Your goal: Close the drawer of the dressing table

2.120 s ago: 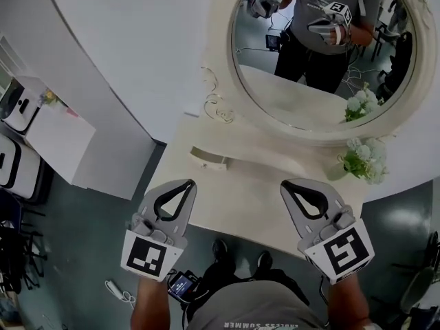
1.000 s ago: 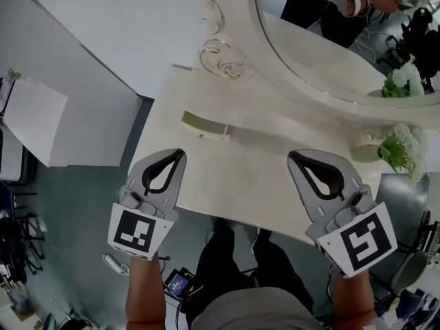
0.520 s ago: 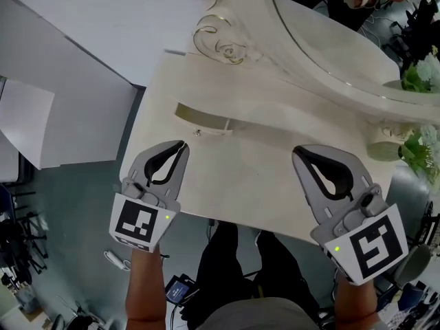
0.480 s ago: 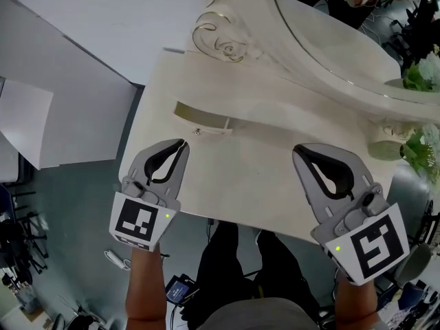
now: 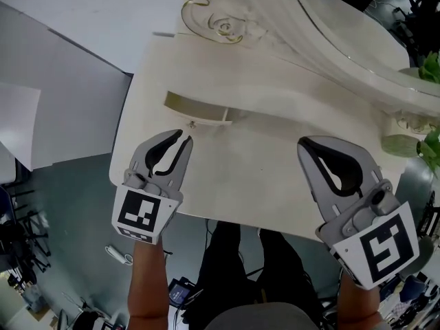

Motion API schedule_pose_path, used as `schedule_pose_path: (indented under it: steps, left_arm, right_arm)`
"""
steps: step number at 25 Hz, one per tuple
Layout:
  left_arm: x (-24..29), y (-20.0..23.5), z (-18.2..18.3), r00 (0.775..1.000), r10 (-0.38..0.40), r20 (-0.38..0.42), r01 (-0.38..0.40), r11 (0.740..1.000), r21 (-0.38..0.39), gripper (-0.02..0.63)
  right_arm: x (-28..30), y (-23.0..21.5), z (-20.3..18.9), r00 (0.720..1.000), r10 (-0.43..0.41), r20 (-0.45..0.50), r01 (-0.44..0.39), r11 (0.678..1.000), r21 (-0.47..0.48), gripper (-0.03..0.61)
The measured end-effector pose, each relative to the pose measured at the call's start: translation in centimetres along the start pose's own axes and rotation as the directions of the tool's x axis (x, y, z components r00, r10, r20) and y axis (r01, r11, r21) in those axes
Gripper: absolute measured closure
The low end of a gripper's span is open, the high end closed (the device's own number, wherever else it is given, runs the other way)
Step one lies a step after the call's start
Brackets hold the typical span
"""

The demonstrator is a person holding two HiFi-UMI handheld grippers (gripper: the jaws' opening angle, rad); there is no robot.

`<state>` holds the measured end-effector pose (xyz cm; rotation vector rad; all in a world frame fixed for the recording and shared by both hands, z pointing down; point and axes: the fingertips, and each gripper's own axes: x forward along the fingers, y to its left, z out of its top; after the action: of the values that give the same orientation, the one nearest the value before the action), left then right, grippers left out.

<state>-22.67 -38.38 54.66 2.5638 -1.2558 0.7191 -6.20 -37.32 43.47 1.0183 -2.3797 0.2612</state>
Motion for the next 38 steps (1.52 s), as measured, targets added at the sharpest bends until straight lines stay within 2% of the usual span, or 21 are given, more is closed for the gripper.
schedule_pose_path:
  steps: [6, 10, 15, 24, 38]
  left_arm:
    - [1.8, 0.4, -2.1, 1.0, 0.011, -0.027, -0.011, 1.0, -0.003, 0.485]
    - [3.0, 0.6, -3.1, 0.999, 0.018, -0.038, -0.018, 1.0, -0.007, 0.463]
    - [4.1, 0.6, -4.4, 0.998, 0.021, -0.059, -0.022, 0.999, -0.026, 0.477]
    - [4.6, 1.5, -5.1, 0.997, 0.057, -0.044, -0.058, 0.998, -0.035, 0.56]
    - [6.9, 2.2, -3.9, 0.996, 0.071, -0.046, -0.07, 0.997, 0.01, 0.548]
  right_arm:
    - [0.9, 0.1, -1.7, 1.0, 0.003, -0.018, -0.003, 1.0, 0.018, 0.577]
    - [1.5, 0.1, -2.4, 1.0, -0.001, -0.018, 0.001, 1.0, 0.029, 0.577]
    - [1.9, 0.0, -3.1, 1.0, -0.002, -0.02, 0.002, 0.999, 0.037, 0.577]
    - [2.7, -0.2, -4.4, 0.999, -0.001, -0.035, 0.003, 0.999, 0.046, 0.577]
    - [3.0, -1.3, -4.3, 1.0, -0.011, -0.024, 0.012, 0.998, 0.059, 0.577]
